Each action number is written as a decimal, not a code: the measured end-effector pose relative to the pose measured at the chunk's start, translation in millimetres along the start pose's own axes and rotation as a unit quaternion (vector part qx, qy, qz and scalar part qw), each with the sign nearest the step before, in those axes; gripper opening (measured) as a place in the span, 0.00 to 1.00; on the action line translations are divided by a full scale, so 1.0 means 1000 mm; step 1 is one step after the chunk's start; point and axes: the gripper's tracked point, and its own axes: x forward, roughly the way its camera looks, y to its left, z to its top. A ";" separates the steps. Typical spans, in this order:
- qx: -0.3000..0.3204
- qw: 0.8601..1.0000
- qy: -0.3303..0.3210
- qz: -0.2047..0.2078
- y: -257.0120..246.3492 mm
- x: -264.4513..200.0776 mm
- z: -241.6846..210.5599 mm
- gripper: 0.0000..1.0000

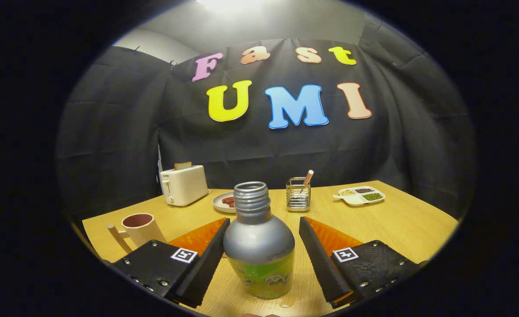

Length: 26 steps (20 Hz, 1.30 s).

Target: Take the bottle from table, then pour the juice into the cup, finally place the bottle on the coaster

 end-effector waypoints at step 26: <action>-0.222 0.974 0.053 -0.001 0.048 0.055 -0.011 0.82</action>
